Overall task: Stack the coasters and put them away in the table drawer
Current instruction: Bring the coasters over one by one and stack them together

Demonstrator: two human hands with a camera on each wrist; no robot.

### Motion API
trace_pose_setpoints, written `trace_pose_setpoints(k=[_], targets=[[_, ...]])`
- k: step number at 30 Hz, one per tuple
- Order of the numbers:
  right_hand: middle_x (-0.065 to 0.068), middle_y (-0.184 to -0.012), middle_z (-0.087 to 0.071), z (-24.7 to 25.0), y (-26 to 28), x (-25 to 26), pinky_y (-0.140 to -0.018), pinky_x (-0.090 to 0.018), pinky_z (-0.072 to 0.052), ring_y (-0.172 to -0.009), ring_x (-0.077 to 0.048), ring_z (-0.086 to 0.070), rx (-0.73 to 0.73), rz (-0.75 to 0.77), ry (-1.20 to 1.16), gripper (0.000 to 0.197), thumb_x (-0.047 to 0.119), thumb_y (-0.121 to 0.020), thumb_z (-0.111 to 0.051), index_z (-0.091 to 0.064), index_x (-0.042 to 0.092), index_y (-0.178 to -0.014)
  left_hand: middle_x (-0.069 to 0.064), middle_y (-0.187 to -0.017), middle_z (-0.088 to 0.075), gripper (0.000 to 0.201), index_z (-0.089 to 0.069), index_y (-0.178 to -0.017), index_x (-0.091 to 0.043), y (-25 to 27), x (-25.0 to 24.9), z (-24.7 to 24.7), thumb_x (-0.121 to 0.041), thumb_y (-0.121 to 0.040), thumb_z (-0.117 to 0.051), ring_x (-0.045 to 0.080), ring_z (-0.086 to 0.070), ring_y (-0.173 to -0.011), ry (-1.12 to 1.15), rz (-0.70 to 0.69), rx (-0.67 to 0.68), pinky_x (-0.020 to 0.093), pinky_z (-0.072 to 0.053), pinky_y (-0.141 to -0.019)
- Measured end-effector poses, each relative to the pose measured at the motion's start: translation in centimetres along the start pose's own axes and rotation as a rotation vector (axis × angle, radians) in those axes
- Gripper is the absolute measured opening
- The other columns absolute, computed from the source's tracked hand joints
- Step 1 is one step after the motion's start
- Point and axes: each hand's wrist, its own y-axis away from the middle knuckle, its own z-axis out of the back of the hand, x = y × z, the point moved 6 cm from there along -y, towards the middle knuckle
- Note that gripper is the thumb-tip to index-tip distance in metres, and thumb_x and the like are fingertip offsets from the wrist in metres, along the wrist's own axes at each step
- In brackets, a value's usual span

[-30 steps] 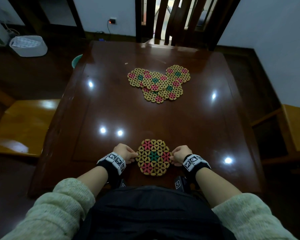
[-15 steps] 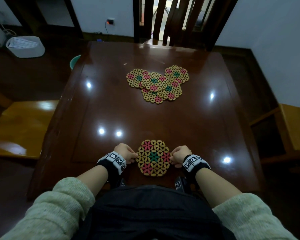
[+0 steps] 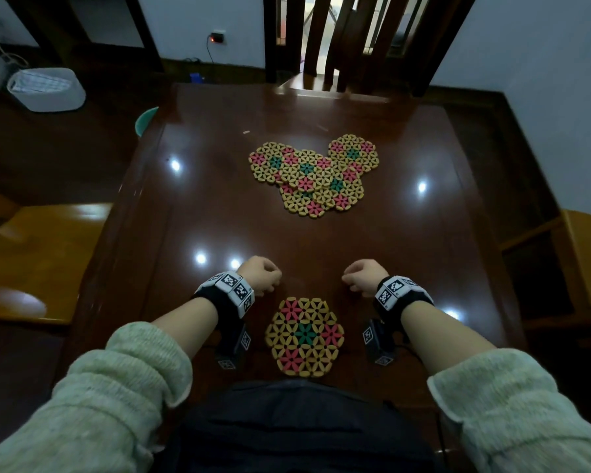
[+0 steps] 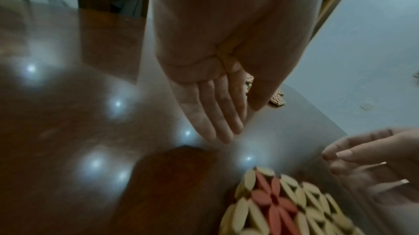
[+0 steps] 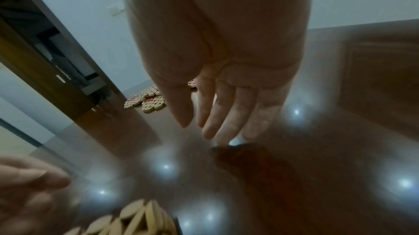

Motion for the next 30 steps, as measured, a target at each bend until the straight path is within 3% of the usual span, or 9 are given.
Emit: trace_pose_setpoints(k=[3,5,8,9,13,17,23,27,30], targets=[[-0.005,-0.133,-0.059,1.4,-2.6,2.5,-0.1,-0.034,-0.047,-0.12,-0.023,-0.057,-0.121,0.09,0.073,0.041,0.025,-0.092,-0.06,-0.055,0.017,-0.132,-0.005,-0.08,-0.066,0.018,-0.066,-0.104,-0.017,-2.3,-1.1,0.5,-0.019,-0.093,-0.053,0.011,-0.059,-0.073,0.142,-0.012,-0.043,0.022,-0.046,-0.059],[-0.006,-0.141,-0.051,1.9,-4.2,4.3,-0.103,-0.035,-0.043,-0.127,-0.025,-0.051,-0.134,0.128,0.139,0.051,0.026,-0.092,-0.057,-0.044,0.018,-0.141,-0.002,-0.081,-0.066,0.023,-0.066,-0.109,-0.012,-3.6,-1.7,0.9,-0.016,-0.092,-0.052,0.015,-0.06,-0.075,0.202,-0.016,-0.079,0.027,-0.048,-0.062],[-0.008,-0.152,-0.036,3.0,-6.4,6.7,-0.11,-0.04,-0.038,-0.138,-0.029,-0.037,-0.164,0.166,0.258,0.062,0.027,-0.091,-0.056,-0.034,0.02,-0.148,0.009,-0.107,-0.069,0.015,-0.065,-0.098,-0.02,-5.1,-2.4,1.2,-0.015,-0.088,-0.055,0.027,-0.064,-0.105,0.217,-0.031,-0.103,0.04,-0.051,-0.09],[-0.007,-0.155,-0.032,3.4,-7.1,7.4,-0.113,-0.041,-0.035,-0.142,-0.029,-0.032,-0.18,0.173,0.285,0.065,0.027,-0.09,-0.056,-0.031,0.02,-0.15,0.01,-0.111,-0.069,0.014,-0.063,-0.096,-0.024,-5.3,-2.6,1.2,-0.014,-0.088,-0.056,0.028,-0.062,-0.11,0.225,-0.037,-0.106,0.041,-0.05,-0.094],[-0.005,-0.161,-0.019,4.2,-9.9,9.3,-0.121,-0.039,-0.019,-0.15,-0.025,-0.013,-0.187,0.182,0.386,0.072,0.031,-0.09,-0.054,-0.021,0.019,-0.153,0.007,-0.115,-0.067,0.014,-0.06,-0.096,-0.028,-6.5,-2.7,1.2,-0.016,-0.09,-0.054,0.022,-0.062,-0.104,0.25,-0.052,-0.077,0.036,-0.049,-0.089],[-0.001,-0.163,-0.011,3.6,-10.7,9.1,-0.122,-0.041,-0.013,-0.15,-0.027,-0.007,-0.195,0.15,0.525,0.075,0.031,-0.091,-0.054,-0.014,0.024,-0.154,0.003,-0.112,-0.066,0.016,-0.061,-0.1,-0.027,-7.0,-2.9,1.1,-0.016,-0.089,-0.057,0.019,-0.062,-0.103,0.263,-0.058,-0.057,0.032,-0.047,-0.084],[-0.004,-0.146,-0.039,2.4,-8.2,9.7,-0.107,-0.046,-0.029,-0.135,-0.031,-0.031,-0.318,0.185,0.605,0.057,0.026,-0.089,-0.053,-0.035,0.024,-0.143,0.001,-0.1,-0.067,0.021,-0.061,-0.111,-0.017,-7.2,-4.2,0.6,-0.016,-0.094,-0.05,0.014,-0.061,-0.088,0.278,-0.052,-0.068,0.023,-0.046,-0.066],[-0.005,-0.144,-0.045,-0.3,-6.4,9.5,-0.107,-0.045,-0.032,-0.133,-0.03,-0.036,-0.276,0.284,0.58,0.053,0.021,-0.091,-0.046,-0.04,0.021,-0.143,0.007,-0.115,-0.067,0.028,-0.061,-0.115,-0.017,-7.5,-4.9,0.2,-0.027,-0.09,-0.054,0.023,-0.064,-0.105,0.239,-0.013,-0.114,0.039,-0.052,-0.09],[-0.005,-0.133,-0.058,-2.4,-5.6,8.8,-0.091,-0.037,-0.051,-0.112,-0.026,-0.059,-0.082,0.349,0.329,0.049,0.019,-0.092,-0.046,-0.048,0.023,-0.141,0.006,-0.109,-0.07,0.039,-0.06,-0.119,-0.013,-7.7,-4.8,-0.3,-0.036,-0.089,-0.056,0.022,-0.065,-0.1,0.211,0.021,-0.124,0.041,-0.055,-0.09]])
